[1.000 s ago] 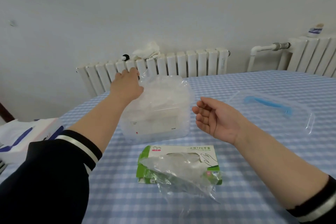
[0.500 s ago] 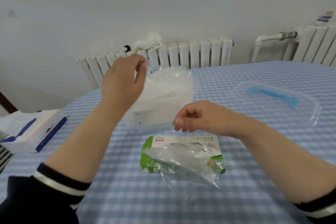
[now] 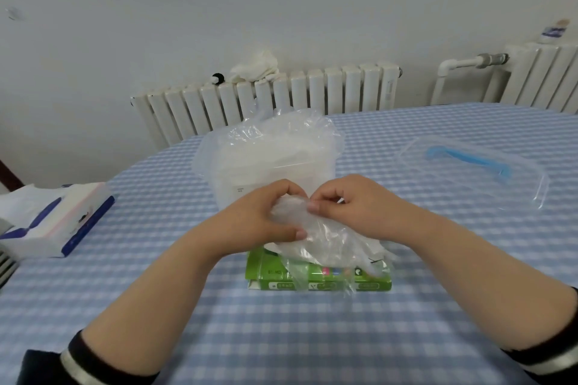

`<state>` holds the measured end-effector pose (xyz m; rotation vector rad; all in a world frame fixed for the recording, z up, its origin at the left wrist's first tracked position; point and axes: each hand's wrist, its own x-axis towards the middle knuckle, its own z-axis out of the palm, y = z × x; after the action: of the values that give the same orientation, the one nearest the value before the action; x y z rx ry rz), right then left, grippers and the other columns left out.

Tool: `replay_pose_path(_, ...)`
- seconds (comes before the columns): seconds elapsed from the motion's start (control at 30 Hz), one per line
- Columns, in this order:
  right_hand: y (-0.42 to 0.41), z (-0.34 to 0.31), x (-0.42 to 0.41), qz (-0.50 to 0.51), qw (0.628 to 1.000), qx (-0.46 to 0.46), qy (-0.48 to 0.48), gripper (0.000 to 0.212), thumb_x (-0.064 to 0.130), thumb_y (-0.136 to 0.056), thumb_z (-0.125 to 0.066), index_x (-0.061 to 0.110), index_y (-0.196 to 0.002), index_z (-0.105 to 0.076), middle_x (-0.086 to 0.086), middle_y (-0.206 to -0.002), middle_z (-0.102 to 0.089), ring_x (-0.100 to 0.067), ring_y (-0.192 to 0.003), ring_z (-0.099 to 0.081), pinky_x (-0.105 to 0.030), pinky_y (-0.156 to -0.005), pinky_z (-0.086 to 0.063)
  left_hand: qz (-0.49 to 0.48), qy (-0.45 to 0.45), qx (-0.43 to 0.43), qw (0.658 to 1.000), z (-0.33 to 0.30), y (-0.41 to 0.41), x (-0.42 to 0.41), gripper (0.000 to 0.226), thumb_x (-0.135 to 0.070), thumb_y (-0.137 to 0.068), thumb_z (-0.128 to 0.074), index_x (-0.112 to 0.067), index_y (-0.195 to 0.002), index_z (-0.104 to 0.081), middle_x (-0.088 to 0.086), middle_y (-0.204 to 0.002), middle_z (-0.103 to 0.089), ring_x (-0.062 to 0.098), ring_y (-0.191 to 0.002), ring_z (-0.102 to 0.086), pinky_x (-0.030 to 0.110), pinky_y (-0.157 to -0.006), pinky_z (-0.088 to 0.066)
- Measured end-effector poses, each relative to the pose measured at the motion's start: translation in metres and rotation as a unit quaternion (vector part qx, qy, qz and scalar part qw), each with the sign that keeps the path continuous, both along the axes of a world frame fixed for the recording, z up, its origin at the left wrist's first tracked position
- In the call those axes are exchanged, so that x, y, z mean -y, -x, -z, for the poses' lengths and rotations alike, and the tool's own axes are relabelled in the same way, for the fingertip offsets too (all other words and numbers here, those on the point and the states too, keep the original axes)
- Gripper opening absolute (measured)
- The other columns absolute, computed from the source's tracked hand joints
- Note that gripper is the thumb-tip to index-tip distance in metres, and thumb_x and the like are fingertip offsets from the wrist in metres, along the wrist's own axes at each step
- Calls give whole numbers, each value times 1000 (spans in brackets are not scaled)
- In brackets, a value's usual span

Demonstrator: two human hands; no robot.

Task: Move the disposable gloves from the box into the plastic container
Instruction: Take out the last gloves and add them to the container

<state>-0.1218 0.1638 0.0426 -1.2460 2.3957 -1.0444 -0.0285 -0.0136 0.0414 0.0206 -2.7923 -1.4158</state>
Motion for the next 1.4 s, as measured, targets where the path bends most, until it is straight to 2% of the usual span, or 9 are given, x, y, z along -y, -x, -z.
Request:
replay_pose_path(0.13, 3, -2, -1, 19, 999, -25, 34, 19, 32, -93, -61, 35, -74, -66, 16, -73, -66, 4, -74, -59, -10, -67, -40, -14, -49, 9, 999, -3, -1, 1, 43, -9, -73, -84, -25, -106, -63, 0, -98, -71, 17, -91, -70, 34, -79, -59)
replay_pose_path(0.43, 14, -7, -7, 95, 989, 7, 113, 12, 24, -88, -69, 24, -77, -65, 8, -81, -68, -5, -74, -61, -8, -68, -43, -8, -40, 30, 999, -2, -1, 7, 45, -37, -67, -85, -26, -107, -66, -7, -105, -72, 11, -100, -68, 33, -91, -54)
replay_pose_path(0.57, 18, -17, -13, 114, 965, 106, 209, 19, 26, -77, -79, 15, -81, -64, -5, -87, -75, -20, -89, -71, -33, -88, -55, 10, 5, 56, 998, -3, -3, 9, 24, -31, -78, -78, -26, -99, -68, -13, -97, -71, 3, -91, -67, 20, -84, -52)
replay_pose_path(0.67, 15, -23, -16, 92, 949, 167, 251, 26, 32, -70, -74, 13, -82, -60, -6, -89, -76, -19, -91, -72, -36, -94, -54, 29, 89, 60, 994, -5, -2, 10, 23, -39, -80, -75, -40, -99, -62, -19, -101, -64, -11, -94, -58, 9, -82, -44)
replay_pose_path(0.73, 16, -26, -17, 71, 934, 206, 282, 16, 19, -80, -70, 12, -82, -56, -5, -87, -76, -15, -87, -72, -30, -89, -55, 33, 96, 46, 994, -11, -4, 9, 29, -55, -77, -68, -49, -102, -54, -28, -108, -58, -19, -98, -53, 10, -90, -45)
replay_pose_path(0.83, 17, -27, -17, 57, 922, 230, 306, 15, 5, -86, -65, 12, -83, -52, -7, -81, -75, -16, -77, -71, -28, -81, -55, 13, 32, -58, 998, -25, -5, 7, 74, -94, -58, -45, -48, -116, -49, -25, -114, -64, -9, -108, -58, 14, -95, -47)
replay_pose_path(0.9, 17, -27, -17, 52, 923, 224, 309, 18, 2, -85, -66, 11, -86, -51, -5, -75, -73, -16, -70, -68, -24, -73, -56, -36, -5, -137, 990, -36, -2, 7, 83, -97, -58, -36, -44, -121, -45, -25, -112, -67, -5, -108, -61, 20, -92, -50)
replay_pose_path(1.13, 12, -27, -14, 49, 928, 204, 309, 28, 1, -82, -70, 14, -98, -52, -11, -79, -62, -16, -69, -63, -21, -69, -54, -22, 137, -119, 983, -65, 31, -34, 41, -42, -92, -61, -36, -127, -40, -10, -95, -66, 0, -79, -60, 22, -75, -48)
replay_pose_path(1.4, 32, -33, -22, 162, 878, 251, 375, 31, 7, -86, -69, 19, -110, -53, 2, -77, -60, -7, -62, -59, -24, -66, -56, -64, 65, -180, 979, -90, 59, -12, 16, -11, -97, -55, -26, -91, -51, -3, -87, -72, -1, -46, -44, 15, -46, -39)
